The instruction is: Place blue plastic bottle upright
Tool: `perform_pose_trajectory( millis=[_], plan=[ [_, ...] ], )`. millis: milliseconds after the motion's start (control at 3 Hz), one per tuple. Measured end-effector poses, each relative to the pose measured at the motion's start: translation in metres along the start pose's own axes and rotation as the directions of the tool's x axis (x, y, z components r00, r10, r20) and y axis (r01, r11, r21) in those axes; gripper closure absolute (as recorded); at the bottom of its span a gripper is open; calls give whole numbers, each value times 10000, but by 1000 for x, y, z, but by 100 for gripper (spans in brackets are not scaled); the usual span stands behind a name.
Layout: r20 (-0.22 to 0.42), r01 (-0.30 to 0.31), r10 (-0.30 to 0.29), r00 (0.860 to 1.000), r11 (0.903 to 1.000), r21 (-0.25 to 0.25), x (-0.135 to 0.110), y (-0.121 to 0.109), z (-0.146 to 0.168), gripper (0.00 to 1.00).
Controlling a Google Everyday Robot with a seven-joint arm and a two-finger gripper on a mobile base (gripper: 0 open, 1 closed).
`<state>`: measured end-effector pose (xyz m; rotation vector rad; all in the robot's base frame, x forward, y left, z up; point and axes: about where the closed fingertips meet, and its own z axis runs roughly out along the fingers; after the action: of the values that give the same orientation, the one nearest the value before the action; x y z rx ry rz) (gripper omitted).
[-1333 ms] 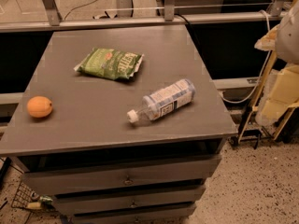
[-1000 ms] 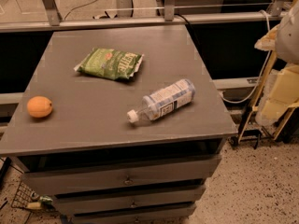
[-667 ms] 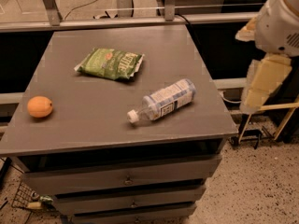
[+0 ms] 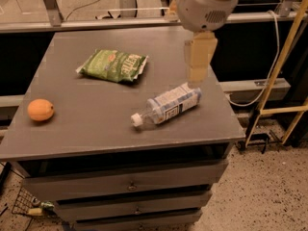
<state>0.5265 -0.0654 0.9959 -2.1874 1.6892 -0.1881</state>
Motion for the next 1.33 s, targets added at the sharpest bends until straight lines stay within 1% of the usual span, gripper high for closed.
perform_pose_trajectory(
  millis=[333,667,1000,1333],
  plan=[
    [-33,1961,-1965,9805,9793,-502,-56,-2,38,0],
    [-276,2575,-2628,9645,9582,-1248,-70,11,75,0],
    [-780,2349,-2573,9632,9465,-2213,-55,22,122,0],
    [-1275,1910,-2292,9650,9472,-2575,-35,23,142,2]
  ],
)
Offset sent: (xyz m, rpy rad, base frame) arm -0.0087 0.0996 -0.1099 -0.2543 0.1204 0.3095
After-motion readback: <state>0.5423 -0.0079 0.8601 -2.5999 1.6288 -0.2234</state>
